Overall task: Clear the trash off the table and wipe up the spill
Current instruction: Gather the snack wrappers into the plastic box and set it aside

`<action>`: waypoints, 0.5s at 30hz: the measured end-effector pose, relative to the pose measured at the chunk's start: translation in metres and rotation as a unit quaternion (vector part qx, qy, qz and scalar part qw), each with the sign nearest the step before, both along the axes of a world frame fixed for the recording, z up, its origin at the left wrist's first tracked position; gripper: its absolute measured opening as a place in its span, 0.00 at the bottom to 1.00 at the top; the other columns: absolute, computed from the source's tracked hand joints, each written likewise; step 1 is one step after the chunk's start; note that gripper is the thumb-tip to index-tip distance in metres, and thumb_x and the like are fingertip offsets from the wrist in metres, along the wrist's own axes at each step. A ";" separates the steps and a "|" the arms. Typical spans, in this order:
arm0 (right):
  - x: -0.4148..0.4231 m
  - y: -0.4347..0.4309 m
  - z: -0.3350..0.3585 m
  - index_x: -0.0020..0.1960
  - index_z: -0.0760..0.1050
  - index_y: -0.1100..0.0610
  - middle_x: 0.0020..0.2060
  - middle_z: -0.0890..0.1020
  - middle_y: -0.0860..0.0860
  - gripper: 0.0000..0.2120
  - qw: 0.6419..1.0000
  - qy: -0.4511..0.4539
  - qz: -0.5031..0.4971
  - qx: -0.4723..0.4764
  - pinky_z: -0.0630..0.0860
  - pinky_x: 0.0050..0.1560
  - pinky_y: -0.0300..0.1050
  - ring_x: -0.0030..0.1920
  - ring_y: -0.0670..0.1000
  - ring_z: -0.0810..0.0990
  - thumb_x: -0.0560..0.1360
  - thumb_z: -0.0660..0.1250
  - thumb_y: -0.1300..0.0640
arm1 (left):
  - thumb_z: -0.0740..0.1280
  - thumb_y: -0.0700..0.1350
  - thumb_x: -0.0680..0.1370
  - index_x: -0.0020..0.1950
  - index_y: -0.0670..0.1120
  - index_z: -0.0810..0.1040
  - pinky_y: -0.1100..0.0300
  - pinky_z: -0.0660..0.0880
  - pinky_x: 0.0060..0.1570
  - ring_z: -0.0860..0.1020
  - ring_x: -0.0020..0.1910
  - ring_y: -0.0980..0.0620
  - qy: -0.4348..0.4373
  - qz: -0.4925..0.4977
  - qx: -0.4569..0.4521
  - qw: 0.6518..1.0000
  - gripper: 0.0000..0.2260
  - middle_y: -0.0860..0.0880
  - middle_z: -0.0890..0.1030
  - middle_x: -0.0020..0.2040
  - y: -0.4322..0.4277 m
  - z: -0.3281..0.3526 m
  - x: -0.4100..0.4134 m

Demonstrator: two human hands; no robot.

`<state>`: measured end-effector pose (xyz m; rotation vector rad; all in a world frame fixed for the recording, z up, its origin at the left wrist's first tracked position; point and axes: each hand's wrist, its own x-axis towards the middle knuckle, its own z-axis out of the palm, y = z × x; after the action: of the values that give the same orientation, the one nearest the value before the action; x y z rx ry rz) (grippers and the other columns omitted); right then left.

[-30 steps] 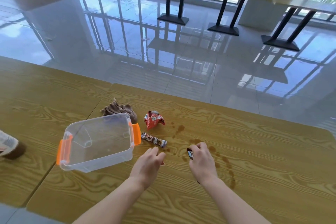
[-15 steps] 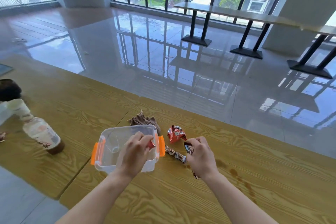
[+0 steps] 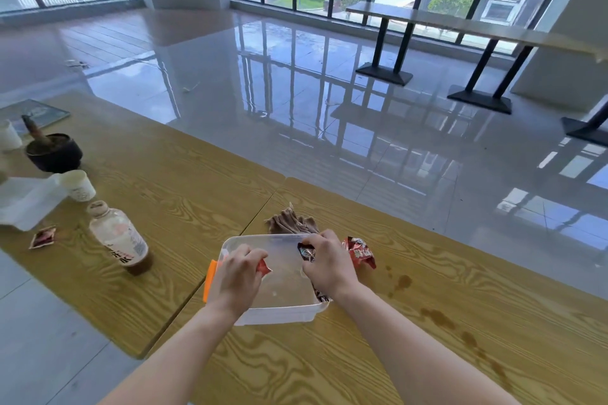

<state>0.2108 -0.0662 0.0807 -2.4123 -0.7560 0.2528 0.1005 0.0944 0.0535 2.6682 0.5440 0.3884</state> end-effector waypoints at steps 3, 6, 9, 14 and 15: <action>0.003 0.017 -0.005 0.66 0.76 0.54 0.58 0.74 0.55 0.22 0.999 0.014 0.015 -0.027 0.75 0.53 0.48 0.53 0.57 0.78 0.72 0.67 0.65 | 0.71 0.40 0.74 0.53 0.50 0.82 0.48 0.69 0.50 0.77 0.41 0.42 0.051 -0.022 0.038 0.998 0.09 0.48 0.80 0.44 0.007 -0.010 0.005; 0.005 0.027 -0.012 0.66 0.75 0.54 0.58 0.73 0.55 0.22 0.999 0.006 0.020 -0.047 0.76 0.54 0.51 0.54 0.58 0.77 0.73 0.65 0.65 | 0.70 0.39 0.74 0.52 0.51 0.82 0.49 0.67 0.50 0.78 0.42 0.43 0.076 -0.037 0.054 0.995 0.11 0.49 0.81 0.44 0.010 -0.016 0.008; 0.007 0.031 -0.017 0.66 0.75 0.55 0.57 0.72 0.54 0.22 0.998 0.002 0.023 -0.054 0.76 0.53 0.51 0.54 0.58 0.76 0.73 0.65 0.65 | 0.71 0.37 0.73 0.52 0.50 0.82 0.49 0.67 0.49 0.78 0.40 0.43 0.088 -0.040 0.062 0.993 0.12 0.48 0.81 0.44 0.013 -0.018 0.010; 0.004 0.028 -0.022 0.63 0.76 0.57 0.60 0.74 0.53 0.18 0.998 -0.004 0.032 -0.052 0.75 0.57 0.52 0.58 0.56 0.76 0.74 0.71 0.56 | 0.67 0.43 0.75 0.61 0.53 0.78 0.47 0.67 0.60 0.77 0.47 0.45 0.129 -0.053 0.077 0.987 0.15 0.50 0.79 0.50 0.014 -0.018 0.010; 0.004 0.026 -0.022 0.62 0.77 0.57 0.60 0.75 0.53 0.18 0.999 -0.008 0.030 -0.044 0.75 0.57 0.52 0.58 0.56 0.76 0.74 0.71 0.57 | 0.67 0.45 0.76 0.62 0.54 0.77 0.47 0.66 0.62 0.77 0.49 0.46 0.135 -0.057 0.081 0.986 0.15 0.50 0.79 0.51 0.013 -0.017 0.009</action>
<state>0.2149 -0.0405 0.0592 -2.4795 -0.8421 0.2957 0.1099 0.1078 0.0369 2.9140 0.4507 0.0369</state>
